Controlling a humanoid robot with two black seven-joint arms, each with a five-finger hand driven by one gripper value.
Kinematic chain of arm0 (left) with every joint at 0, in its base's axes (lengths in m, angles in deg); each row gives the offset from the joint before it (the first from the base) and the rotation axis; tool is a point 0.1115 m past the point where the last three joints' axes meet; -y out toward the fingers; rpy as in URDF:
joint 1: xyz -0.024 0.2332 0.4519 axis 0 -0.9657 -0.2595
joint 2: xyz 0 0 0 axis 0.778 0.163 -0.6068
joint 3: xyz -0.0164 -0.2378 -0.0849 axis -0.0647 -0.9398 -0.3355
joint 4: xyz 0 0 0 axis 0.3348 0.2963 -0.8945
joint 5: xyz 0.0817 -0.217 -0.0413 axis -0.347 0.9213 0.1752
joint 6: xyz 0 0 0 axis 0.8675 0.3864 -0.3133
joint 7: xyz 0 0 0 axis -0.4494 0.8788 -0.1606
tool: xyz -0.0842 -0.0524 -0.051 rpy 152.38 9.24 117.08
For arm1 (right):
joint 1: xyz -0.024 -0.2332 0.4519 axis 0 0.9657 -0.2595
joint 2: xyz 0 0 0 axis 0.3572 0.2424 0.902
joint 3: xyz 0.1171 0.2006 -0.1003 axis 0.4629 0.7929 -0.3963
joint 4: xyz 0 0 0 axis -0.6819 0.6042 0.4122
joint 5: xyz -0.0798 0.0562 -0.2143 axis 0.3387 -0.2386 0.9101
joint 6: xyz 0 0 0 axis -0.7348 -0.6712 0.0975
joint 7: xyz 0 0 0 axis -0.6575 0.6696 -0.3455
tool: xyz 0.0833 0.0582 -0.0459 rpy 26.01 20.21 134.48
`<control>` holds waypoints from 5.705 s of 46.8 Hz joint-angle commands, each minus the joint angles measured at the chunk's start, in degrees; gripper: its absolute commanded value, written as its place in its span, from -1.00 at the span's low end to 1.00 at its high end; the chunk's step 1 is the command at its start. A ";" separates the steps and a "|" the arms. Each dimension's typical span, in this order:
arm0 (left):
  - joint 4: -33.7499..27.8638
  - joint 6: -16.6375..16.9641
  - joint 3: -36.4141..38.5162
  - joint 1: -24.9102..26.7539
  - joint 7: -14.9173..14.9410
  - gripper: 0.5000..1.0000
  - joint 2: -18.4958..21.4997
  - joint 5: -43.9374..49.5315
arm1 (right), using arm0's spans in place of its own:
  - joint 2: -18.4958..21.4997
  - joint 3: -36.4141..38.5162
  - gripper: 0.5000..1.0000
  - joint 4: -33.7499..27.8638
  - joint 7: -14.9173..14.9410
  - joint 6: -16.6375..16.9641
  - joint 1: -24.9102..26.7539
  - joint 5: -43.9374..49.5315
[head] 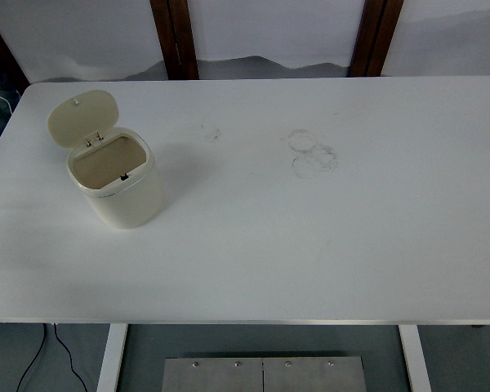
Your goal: Close trash bin
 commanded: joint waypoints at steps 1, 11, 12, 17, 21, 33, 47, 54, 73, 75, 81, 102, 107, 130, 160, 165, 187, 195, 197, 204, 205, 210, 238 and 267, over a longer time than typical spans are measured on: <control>0.00 0.04 0.00 0.00 0.01 1.00 0.00 0.00 | 0.00 -0.04 0.98 0.00 -0.02 0.00 0.02 0.00; 0.00 0.04 0.00 0.00 0.01 1.00 0.00 0.00 | 0.00 -0.04 0.98 0.00 -0.02 0.00 -0.06 0.00; 0.00 0.04 0.00 0.00 0.01 1.00 0.00 0.00 | 0.00 0.04 0.98 0.00 0.06 0.00 0.02 0.00; 0.00 0.04 0.00 -0.08 0.01 1.00 0.00 0.00 | 0.00 0.04 0.98 0.00 -0.02 0.00 -0.06 0.00; 0.00 0.04 0.00 0.00 0.01 1.00 0.00 0.00 | 0.00 0.04 0.98 0.00 -0.02 0.00 -0.06 0.00; -0.09 0.13 0.09 0.00 0.10 1.00 0.00 -0.09 | 0.00 0.04 0.98 0.00 -0.02 0.00 0.02 0.00; -0.53 3.99 0.44 1.06 0.98 1.00 0.61 -0.26 | 0.00 -0.04 0.98 0.00 -0.02 0.00 -0.06 0.00; -2.19 5.66 0.53 1.06 0.98 1.00 1.14 -0.35 | 0.00 -0.04 0.98 0.00 -0.02 0.00 -0.06 0.00; -11.95 11.99 0.62 4.31 1.07 1.00 6.24 -0.44 | 0.00 -0.04 0.98 0.00 0.06 0.00 -0.06 0.00; -12.65 12.96 0.62 4.66 1.41 1.00 6.32 -0.61 | 0.00 0.04 0.98 0.00 -0.02 0.00 -0.06 0.00; -14.24 16.38 0.70 6.42 4.14 1.00 6.32 -4.12 | 0.00 0.04 0.98 0.00 0.06 0.00 -0.06 0.00; -19.06 20.43 2.28 12.66 7.74 1.00 8.08 -13.88 | 0.00 -0.04 0.98 0.00 0.06 0.00 -0.06 0.00; -23.02 21.40 6.67 15.38 8.36 1.00 9.49 -16.26 | 0.00 -0.04 0.98 0.00 -0.02 0.00 -0.06 0.00; -27.77 21.40 25.92 30.06 10.73 1.00 12.03 -16.61 | 0.00 -0.04 0.98 0.00 -0.02 0.00 -0.06 0.00; -37.79 21.22 46.23 47.81 13.98 1.00 14.15 -16.61 | 0.00 -0.04 0.98 0.00 -0.02 0.00 -0.24 0.00; -39.64 21.40 46.41 47.82 13.98 1.00 14.32 -16.61 | 0.00 -0.04 0.98 0.00 -0.02 0.00 -0.24 0.00; -44.38 21.75 47.46 47.90 13.98 1.00 16.87 -16.43 | 0.00 -0.04 0.98 0.00 -0.02 0.00 -0.33 0.00; -47.72 22.36 48.25 47.99 13.98 1.00 18.28 -15.99 | 0.00 -0.04 0.98 0.00 -0.02 0.00 -0.42 0.00; -48.42 22.63 48.25 47.99 13.98 1.00 18.63 -15.99 | 0.00 -0.04 0.98 0.00 -0.02 0.00 -0.42 0.00; -49.74 22.80 48.34 47.90 13.98 1.00 18.89 -15.82 | 0.00 -0.04 0.98 0.00 -0.02 0.00 -0.42 0.00; -49.83 22.80 48.34 47.82 13.98 1.00 18.89 -15.73 | 0.00 -0.04 0.98 0.00 -0.02 0.00 -0.42 0.00; -49.83 23.16 48.34 47.82 13.98 1.00 18.72 -15.64 | 0.00 -0.04 0.98 0.00 -0.02 0.00 -0.42 0.00; -49.83 23.33 48.25 46.23 13.46 1.00 15.90 -13.80 | 0.00 -0.04 0.98 0.00 -0.02 0.00 -0.42 0.00; -49.83 24.03 48.25 44.39 13.37 1.00 15.11 -13.53 | 0.00 -0.04 0.98 0.00 -0.02 0.00 -0.42 0.00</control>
